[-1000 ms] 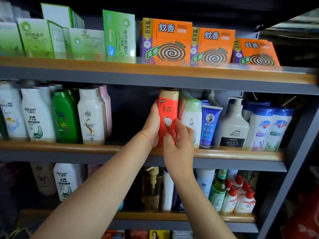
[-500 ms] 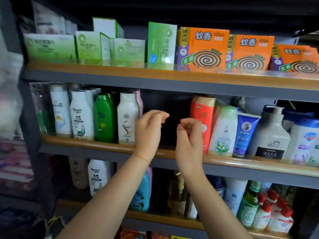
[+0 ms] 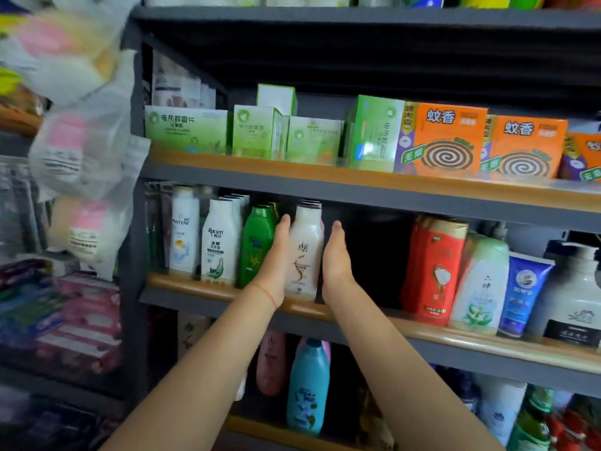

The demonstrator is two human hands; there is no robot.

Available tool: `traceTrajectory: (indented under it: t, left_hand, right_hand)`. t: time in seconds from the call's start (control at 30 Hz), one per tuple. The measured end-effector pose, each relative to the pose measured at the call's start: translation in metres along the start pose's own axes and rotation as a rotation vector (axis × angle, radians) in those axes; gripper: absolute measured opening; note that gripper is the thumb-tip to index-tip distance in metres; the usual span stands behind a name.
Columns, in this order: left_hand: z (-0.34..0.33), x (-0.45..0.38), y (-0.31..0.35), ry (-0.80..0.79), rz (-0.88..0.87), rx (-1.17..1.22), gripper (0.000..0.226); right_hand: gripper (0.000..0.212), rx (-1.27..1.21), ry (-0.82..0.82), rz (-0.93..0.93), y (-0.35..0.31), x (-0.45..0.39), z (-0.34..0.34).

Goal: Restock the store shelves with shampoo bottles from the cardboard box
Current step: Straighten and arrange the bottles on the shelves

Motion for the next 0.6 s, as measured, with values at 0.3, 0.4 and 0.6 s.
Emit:
traceTrajectory:
  t: [0.3, 0.4, 0.6]
  left_hand:
    - [0.006, -0.022, 0.003, -0.093, 0.108, 0.017, 0.067]
    - [0.005, -0.027, 0.002, -0.071, 0.112, 0.002, 0.067]
    - [0.003, -0.034, -0.001, -0.060, 0.128, 0.016, 0.062]
  right_hand:
    - [0.063, -0.119, -0.088, -0.014, -0.014, 0.011, -0.012]
    - [0.065, -0.140, -0.104, -0.026, -0.015, 0.008, -0.010]
    - [0.066, -0.149, -0.118, -0.049, -0.016, 0.006, -0.008]
Point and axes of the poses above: each hand's wrist, its own x-axis away from the middle knuckle, its own z-axis out of the back of the hand, y = z × x, the point moved 1 cm from there along -x, towards the middle knuckle
